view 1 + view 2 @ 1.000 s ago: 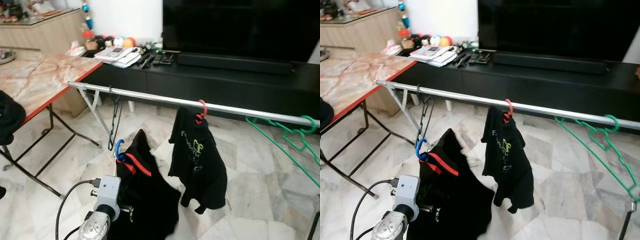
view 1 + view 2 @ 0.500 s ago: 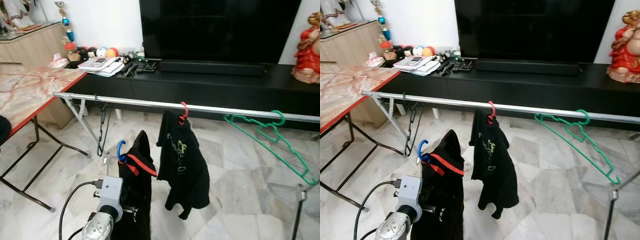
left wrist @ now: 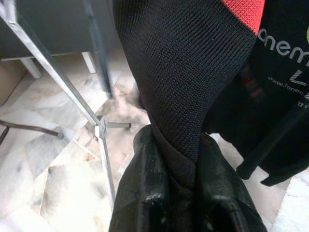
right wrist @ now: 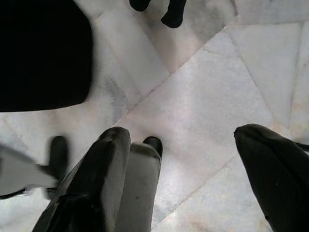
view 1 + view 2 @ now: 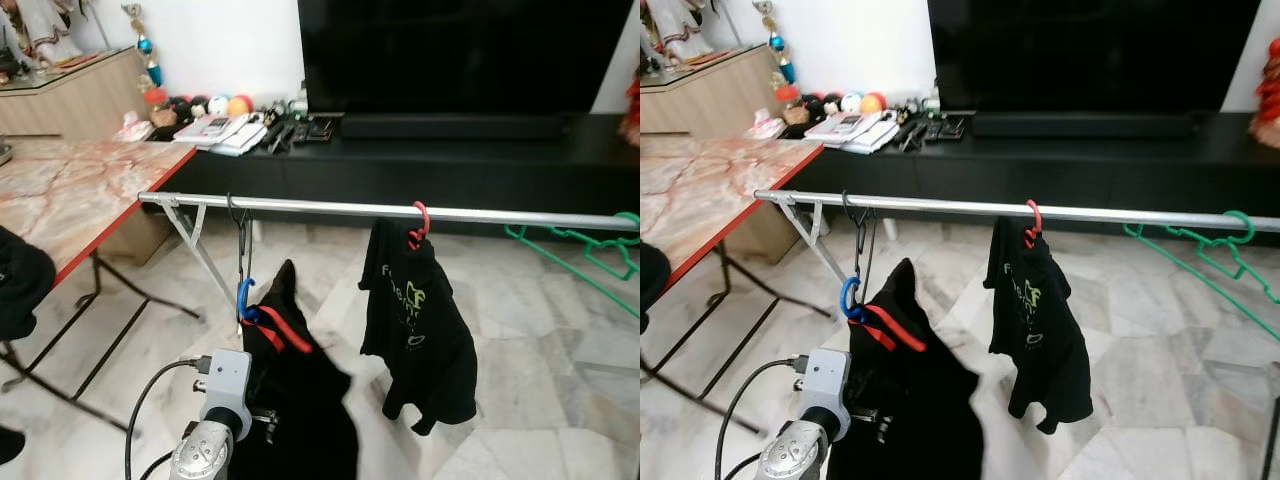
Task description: Hang hanger
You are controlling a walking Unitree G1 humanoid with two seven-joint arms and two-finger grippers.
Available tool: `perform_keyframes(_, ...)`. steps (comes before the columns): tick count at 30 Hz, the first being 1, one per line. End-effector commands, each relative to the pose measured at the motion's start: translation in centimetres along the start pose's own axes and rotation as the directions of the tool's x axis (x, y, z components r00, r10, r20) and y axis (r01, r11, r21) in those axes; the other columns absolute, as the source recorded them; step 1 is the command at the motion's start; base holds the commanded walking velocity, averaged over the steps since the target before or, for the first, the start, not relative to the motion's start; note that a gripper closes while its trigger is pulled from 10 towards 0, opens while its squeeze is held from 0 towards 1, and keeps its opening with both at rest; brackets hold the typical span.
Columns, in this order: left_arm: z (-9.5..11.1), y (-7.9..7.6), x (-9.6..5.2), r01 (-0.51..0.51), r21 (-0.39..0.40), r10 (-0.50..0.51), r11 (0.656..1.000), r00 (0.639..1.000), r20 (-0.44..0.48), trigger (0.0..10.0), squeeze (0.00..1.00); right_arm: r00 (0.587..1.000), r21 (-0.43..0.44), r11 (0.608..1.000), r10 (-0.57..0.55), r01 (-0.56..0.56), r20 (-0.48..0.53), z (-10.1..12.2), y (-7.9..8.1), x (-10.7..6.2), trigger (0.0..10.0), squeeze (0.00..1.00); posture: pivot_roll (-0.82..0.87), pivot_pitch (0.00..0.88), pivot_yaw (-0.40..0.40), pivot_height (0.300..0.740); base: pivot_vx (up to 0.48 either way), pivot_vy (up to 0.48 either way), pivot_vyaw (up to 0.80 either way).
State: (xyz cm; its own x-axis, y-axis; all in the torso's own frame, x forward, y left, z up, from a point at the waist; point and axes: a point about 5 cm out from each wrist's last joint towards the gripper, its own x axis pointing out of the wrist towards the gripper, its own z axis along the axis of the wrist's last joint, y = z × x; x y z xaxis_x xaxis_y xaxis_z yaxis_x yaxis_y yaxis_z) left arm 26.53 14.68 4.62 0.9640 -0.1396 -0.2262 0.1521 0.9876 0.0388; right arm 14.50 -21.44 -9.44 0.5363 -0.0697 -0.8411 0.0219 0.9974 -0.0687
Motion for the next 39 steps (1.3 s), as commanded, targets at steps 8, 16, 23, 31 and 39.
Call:
perform_keyframes(8, 0.7, 1.2, 0.0, -0.036, 0.005, 0.036, 0.999, 0.999, 0.028, 10.0, 0.0, 0.999, 0.013, 0.999, 0.033, -0.032, -0.005, 0.0, 1.3, 0.1, 10.0, 0.0, 0.04, 0.035, 0.046, 0.74, 0.0, 0.48, 0.0)
perform_keyframes(16, 0.9, 1.1, 0.1, -0.028, 0.012, 0.027, 1.0, 0.999, 0.039, 10.0, 0.0, 0.999, 0.012, 0.999, 0.034, -0.034, -0.005, 0.0, 1.3, 0.1, 10.0, 0.0, 0.04, 0.037, 0.047, 0.74, 0.0, 0.341, 0.0)
perform_keyframes(23, 0.8, 0.8, 0.0, -0.009, 0.021, 0.008, 1.0, 0.999, 0.035, 10.0, 0.0, 0.999, 0.013, 0.999, 0.034, -0.034, -0.004, 0.0, 1.3, 0.1, 10.0, 0.0, 0.04, 0.04, 0.047, 0.74, 0.0, 0.0, 0.0)
perform_keyframes(31, 0.9, 0.2, 0.0, 0.035, 0.011, -0.036, 0.999, 0.998, 0.044, 10.0, 0.0, 0.999, 0.014, 0.999, 0.035, -0.035, -0.003, 0.0, 1.4, 0.1, 10.0, 0.0, 0.04, 0.041, 0.049, 0.74, 0.0, 0.0, 0.0)
perform_keyframes(39, 0.9, 0.0, -0.1, 0.048, 0.009, -0.048, 0.999, 0.998, 0.044, 10.0, 0.0, 0.999, 0.016, 0.999, 0.035, -0.035, -0.003, 0.0, 1.4, 0.1, 10.0, 0.0, 0.04, 0.041, 0.051, 0.74, 0.0, 0.0, 0.0)
